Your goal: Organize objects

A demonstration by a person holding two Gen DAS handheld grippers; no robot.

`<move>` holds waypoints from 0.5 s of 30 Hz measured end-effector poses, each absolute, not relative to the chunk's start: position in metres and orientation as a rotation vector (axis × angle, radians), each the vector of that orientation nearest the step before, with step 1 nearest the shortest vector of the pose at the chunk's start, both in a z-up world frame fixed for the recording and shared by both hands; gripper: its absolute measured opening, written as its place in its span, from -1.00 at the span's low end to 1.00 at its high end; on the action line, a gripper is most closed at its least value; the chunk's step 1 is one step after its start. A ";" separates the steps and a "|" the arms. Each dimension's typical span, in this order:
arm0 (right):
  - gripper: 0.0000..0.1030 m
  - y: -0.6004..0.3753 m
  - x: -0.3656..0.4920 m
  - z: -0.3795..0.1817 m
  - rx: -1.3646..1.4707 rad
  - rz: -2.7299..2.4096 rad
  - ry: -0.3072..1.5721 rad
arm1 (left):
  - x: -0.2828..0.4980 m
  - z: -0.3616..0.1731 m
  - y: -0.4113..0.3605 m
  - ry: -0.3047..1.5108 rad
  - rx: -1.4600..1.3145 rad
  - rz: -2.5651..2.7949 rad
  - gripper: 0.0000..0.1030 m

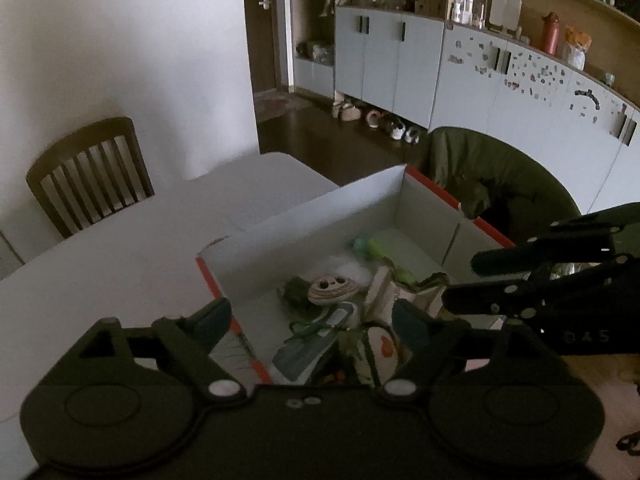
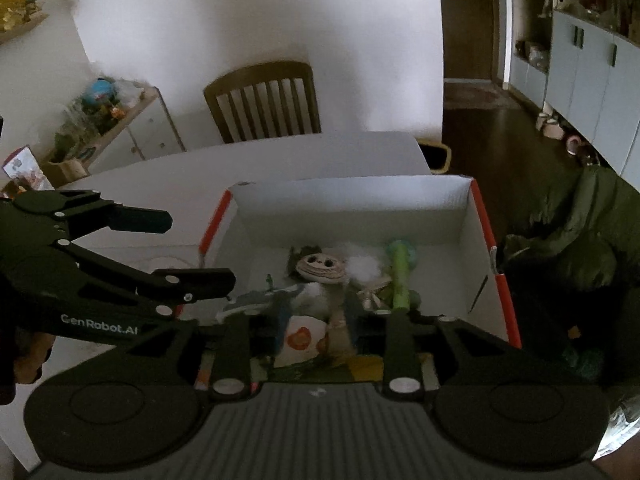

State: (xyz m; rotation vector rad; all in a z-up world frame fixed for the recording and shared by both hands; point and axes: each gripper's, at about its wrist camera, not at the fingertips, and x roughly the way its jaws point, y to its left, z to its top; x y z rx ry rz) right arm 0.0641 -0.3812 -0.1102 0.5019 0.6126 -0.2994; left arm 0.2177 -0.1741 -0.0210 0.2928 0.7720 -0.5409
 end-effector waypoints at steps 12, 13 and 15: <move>0.12 -0.356 0.044 -0.086 0.479 -0.322 0.544 | 0.194 0.001 -0.142 0.690 0.239 -0.536 0.87; 0.19 -0.354 0.042 -0.084 0.478 -0.325 0.536 | 0.192 0.002 -0.139 0.687 0.232 -0.537 0.91; 0.28 -0.349 0.039 -0.079 0.471 -0.326 0.516 | 0.189 0.004 -0.134 0.683 0.218 -0.535 0.97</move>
